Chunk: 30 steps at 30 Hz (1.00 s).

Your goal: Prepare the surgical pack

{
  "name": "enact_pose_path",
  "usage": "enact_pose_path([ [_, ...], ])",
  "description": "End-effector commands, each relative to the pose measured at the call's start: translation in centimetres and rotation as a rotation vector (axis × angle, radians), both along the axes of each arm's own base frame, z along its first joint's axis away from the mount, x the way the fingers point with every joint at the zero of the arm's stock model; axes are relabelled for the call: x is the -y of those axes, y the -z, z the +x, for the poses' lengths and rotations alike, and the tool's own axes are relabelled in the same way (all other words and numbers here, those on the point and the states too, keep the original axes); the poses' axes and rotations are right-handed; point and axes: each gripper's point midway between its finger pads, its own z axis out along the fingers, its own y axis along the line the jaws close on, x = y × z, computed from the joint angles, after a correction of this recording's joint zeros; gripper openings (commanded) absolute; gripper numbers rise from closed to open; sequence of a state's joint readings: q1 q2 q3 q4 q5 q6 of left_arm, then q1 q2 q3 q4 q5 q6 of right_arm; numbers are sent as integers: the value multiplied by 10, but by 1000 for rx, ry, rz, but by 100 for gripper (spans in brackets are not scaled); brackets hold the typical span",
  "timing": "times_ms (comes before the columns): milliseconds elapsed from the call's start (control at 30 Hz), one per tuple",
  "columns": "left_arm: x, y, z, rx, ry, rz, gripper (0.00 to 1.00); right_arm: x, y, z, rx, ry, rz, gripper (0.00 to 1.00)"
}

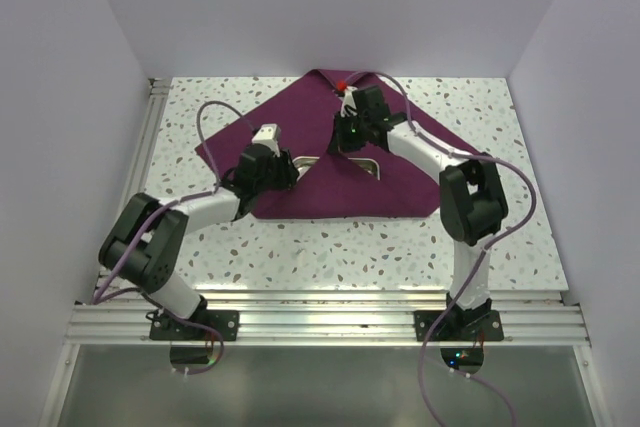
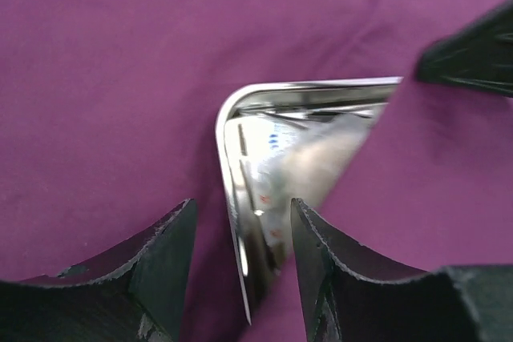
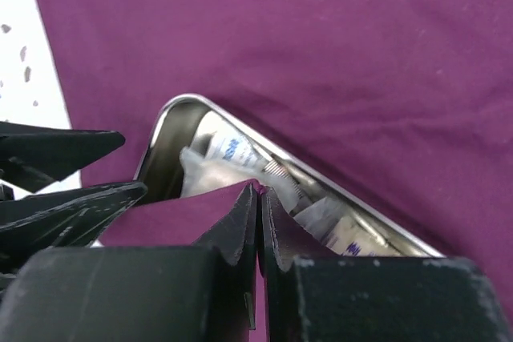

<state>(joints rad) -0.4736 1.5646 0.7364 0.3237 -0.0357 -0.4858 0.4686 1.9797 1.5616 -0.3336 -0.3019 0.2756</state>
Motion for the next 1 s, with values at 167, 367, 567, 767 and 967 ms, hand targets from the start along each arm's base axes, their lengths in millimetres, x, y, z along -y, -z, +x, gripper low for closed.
enact_pose_path([
  [167,1,27,15,-98,-14,99,53,8,2,38,15,63,-14,0],
  [367,4,24,15,-86,1,91,52,0,14,51,-7,37,-20,0],
  [567,4,26,16,-92,6,98,49,3,45,56,-58,49,-72,0],
  [767,-4,-5,9,11,-21,54,50,12,78,50,-135,62,-115,0],
  [967,-31,-33,2,107,-127,63,52,19,105,41,-232,40,-181,0],
])
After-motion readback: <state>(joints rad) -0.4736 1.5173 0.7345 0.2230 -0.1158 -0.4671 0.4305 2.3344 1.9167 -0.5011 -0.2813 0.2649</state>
